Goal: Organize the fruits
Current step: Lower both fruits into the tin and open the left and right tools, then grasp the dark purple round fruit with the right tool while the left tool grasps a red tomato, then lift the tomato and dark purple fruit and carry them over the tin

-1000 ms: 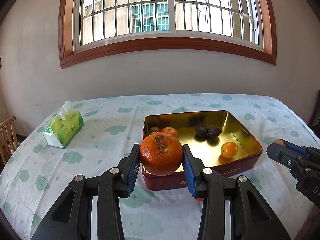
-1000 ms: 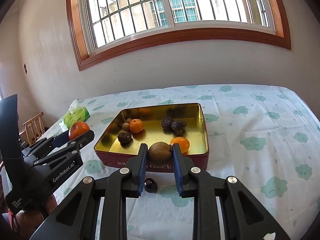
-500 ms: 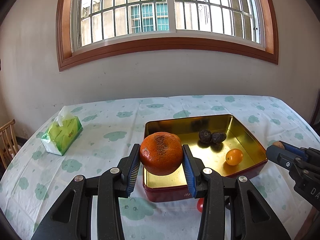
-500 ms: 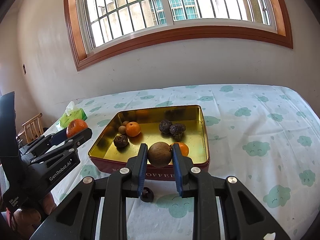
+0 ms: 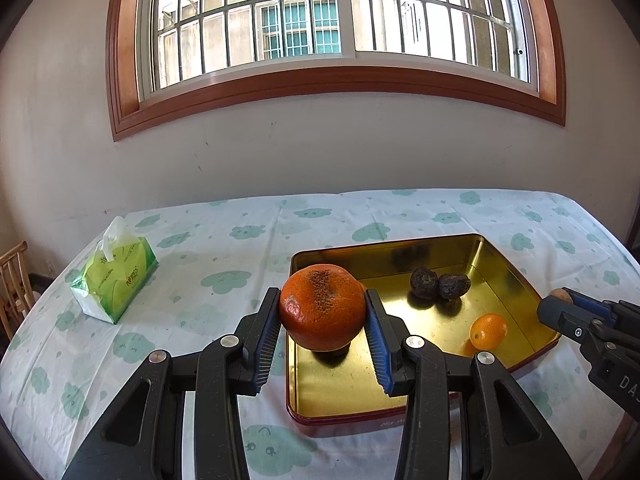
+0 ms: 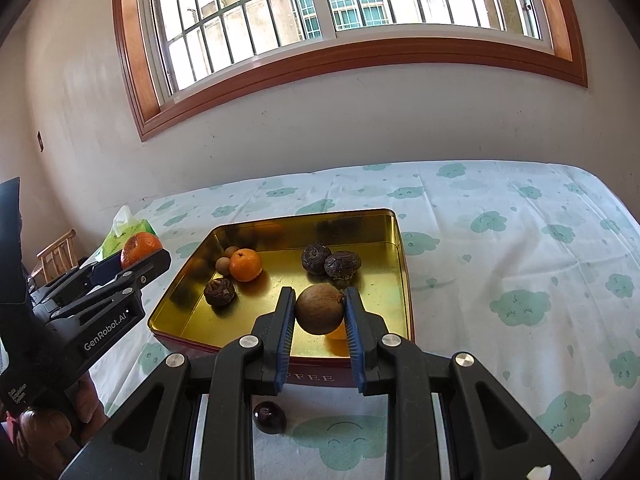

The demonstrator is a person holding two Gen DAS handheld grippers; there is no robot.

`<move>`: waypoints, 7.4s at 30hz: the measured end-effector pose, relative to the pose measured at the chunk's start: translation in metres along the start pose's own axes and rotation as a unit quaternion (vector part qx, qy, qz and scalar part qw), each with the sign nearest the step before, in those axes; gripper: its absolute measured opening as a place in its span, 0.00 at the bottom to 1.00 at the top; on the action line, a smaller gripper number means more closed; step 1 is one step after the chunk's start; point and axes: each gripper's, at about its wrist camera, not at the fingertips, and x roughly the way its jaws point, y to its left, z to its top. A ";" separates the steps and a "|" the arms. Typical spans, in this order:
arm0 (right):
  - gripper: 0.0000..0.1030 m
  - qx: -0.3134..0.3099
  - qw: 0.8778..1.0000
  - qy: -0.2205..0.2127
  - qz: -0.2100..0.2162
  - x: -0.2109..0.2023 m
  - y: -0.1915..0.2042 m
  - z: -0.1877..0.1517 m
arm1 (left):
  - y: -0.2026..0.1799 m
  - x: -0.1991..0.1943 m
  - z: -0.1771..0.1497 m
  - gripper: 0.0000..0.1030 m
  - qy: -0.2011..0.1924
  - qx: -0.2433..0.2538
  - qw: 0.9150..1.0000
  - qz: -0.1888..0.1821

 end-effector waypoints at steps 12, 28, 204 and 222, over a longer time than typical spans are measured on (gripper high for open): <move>0.22 0.000 1.000 0.008 0.001 0.022 -0.005 0.005 | -0.001 0.026 0.007 0.40 0.005 0.006 1.000 0.000; 0.24 0.007 1.000 0.009 0.006 0.045 -0.010 0.011 | -0.008 0.050 0.009 0.49 0.013 0.019 1.000 0.000; 0.22 -0.015 0.999 0.011 0.028 -0.072 0.029 -0.059 | -0.010 -0.072 -0.058 0.31 0.044 -0.018 0.999 -0.009; 0.22 -0.015 0.999 0.016 0.028 -0.061 0.028 -0.056 | -0.010 -0.059 -0.057 0.31 0.048 -0.015 0.999 -0.008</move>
